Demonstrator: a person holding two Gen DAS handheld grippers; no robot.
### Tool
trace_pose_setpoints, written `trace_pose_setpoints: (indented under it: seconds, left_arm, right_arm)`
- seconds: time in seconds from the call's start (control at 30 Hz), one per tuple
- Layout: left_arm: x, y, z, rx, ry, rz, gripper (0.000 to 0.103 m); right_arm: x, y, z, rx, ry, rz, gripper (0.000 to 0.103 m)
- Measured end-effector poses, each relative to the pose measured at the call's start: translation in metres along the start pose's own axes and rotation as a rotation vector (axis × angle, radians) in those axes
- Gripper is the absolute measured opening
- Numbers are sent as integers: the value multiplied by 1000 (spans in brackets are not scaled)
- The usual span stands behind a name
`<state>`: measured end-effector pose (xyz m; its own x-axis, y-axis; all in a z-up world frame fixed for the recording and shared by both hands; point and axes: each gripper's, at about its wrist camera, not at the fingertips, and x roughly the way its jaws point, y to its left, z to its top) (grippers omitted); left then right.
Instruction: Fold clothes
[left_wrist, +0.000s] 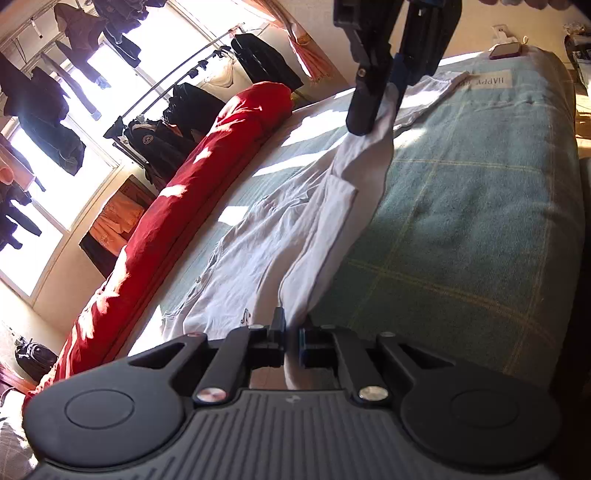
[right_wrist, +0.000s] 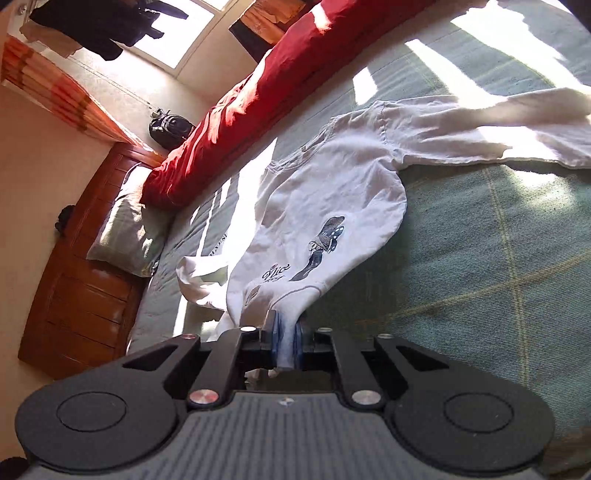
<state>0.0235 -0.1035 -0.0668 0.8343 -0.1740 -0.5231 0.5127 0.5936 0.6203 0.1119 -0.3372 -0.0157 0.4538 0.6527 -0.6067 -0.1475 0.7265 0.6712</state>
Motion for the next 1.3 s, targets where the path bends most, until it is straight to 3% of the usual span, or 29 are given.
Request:
trace_pose_setpoints:
  seconds: [0.07, 0.13, 0.17, 0.3, 0.43, 0.57, 0.73, 0.8, 0.83, 0.9, 0.93, 1.0, 1.13, 1.2, 1.3]
  left_arm:
    - [-2, 12, 4, -24, -4, -24, 5]
    - [0, 25, 8, -61, -1, -56, 5]
    - [0, 31, 9, -78, 0, -71, 5]
    - [5, 40, 11, -76, -2, -97, 5]
    - [7, 48, 12, -82, 0, -141, 5]
    - [7, 61, 12, -140, 1, -194, 5]
    - [3, 72, 7, -186, -26, -224, 6]
    - [-2, 73, 3, -193, -45, -233, 11]
    - [-5, 73, -1, -192, -50, -227, 12]
    - [-15, 69, -11, -184, -65, -200, 20]
    - [-21, 63, -17, -166, -72, -164, 28]
    - [-32, 51, -30, -127, -88, -90, 67]
    - [-38, 11, -58, 77, -75, 21, 70]
    - [-28, -5, -69, 131, -22, 54, 70]
    - [-12, -15, -74, 135, 21, 80, 70]
  right_arm:
    - [-1, 10, -4, -133, 15, -100, 22]
    - [-2, 22, -10, -253, 18, -169, 33]
    - [-2, 29, -13, -310, 18, -192, 43]
    - [1, 65, -31, -563, 10, -226, 59]
    - [24, 98, -53, -792, 46, -221, 63]
    - [62, 117, -81, -1014, 73, -310, 66]
    - [109, 125, -104, -1202, 20, -444, 68]
    - [122, 127, -109, -1278, -30, -508, 64]
    - [127, 127, -110, -1307, -44, -541, 58]
    - [131, 126, -100, -1284, -26, -576, 6]
    - [129, 126, -94, -1259, -21, -579, 6]
    - [118, 127, -83, -1208, -31, -567, 6]
    - [96, 136, -64, -1151, -48, -541, 6]
    - [87, 141, -57, -1115, -53, -516, 6]
    - [78, 146, -49, -1064, -58, -486, 6]
